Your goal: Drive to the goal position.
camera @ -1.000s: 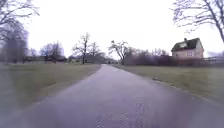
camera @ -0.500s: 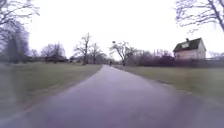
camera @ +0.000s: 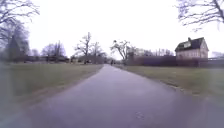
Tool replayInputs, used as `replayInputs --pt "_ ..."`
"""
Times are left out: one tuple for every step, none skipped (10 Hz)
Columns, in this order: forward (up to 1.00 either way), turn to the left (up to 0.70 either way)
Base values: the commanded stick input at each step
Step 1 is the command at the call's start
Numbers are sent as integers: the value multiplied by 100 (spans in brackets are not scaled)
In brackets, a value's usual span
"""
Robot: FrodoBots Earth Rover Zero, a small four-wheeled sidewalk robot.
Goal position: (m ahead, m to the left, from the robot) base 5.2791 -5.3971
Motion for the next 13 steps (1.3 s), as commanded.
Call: replayInputs --pt "100 0" --pt "100 0" --pt "100 0" --pt "100 0" --pt "100 0" --pt "100 0" --pt "100 0" --pt "100 0" --pt "100 0" --pt "100 0" --pt "100 0" --pt "100 0" --pt "100 0"
